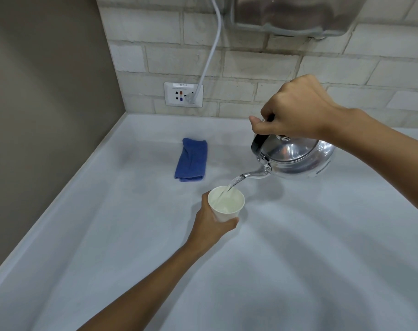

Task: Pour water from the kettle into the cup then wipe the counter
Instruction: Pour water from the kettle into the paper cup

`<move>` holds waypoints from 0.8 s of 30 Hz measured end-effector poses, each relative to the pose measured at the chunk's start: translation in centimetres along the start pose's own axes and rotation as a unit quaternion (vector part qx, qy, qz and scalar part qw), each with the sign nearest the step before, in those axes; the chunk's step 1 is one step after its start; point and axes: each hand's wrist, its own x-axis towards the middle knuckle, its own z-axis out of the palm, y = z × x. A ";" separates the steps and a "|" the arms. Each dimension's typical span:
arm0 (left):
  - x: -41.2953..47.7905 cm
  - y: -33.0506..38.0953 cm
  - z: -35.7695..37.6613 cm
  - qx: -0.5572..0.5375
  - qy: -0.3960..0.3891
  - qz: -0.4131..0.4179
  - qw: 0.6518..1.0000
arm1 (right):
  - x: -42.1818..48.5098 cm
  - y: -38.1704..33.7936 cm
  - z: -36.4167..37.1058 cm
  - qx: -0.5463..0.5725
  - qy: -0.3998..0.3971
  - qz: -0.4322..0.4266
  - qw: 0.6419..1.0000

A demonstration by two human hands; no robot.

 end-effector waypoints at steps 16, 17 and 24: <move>0.1 -0.2 0.1 0.000 -0.001 -0.002 1.000 | -0.1 0.2 0.4 0.006 0.009 -0.003 1.000; 0.1 -0.2 0.1 -0.001 -0.001 -0.003 1.000 | -0.1 0.3 0.5 0.010 0.011 -0.002 1.000; 0.0 -0.1 0.0 -0.005 -0.002 -0.001 1.000 | -0.6 1.3 2.8 0.072 0.021 0.045 0.996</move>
